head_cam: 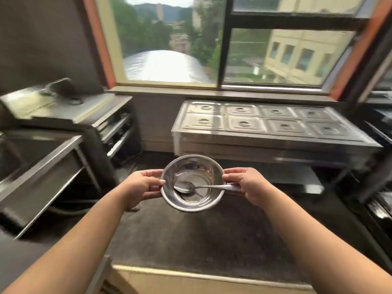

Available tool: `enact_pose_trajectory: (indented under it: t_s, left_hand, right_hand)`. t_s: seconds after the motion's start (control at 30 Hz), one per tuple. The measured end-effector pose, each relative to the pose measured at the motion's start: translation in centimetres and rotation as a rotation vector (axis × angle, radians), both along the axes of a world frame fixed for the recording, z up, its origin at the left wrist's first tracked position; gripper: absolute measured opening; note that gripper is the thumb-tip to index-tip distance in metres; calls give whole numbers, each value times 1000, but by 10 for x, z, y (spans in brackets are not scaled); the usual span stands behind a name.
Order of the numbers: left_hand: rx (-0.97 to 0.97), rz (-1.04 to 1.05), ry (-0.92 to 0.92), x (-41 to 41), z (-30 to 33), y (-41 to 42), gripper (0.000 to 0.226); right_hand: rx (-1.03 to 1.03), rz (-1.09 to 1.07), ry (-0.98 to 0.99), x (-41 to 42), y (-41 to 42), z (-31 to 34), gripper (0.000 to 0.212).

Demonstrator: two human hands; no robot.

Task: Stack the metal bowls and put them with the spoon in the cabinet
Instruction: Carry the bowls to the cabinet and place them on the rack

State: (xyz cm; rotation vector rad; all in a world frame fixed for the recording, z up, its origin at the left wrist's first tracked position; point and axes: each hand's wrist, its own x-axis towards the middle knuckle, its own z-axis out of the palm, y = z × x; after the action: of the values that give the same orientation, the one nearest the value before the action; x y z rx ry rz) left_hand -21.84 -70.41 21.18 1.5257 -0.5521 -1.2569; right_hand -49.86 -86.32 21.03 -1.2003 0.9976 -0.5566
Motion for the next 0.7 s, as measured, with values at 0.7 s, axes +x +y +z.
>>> enact_pose_trajectory:
  t_s: [0.7]
  left_hand:
    - [-78, -899, 69, -340, 4, -447, 37]
  right_hand:
    - [67, -930, -57, -356, -176, 11, 17]
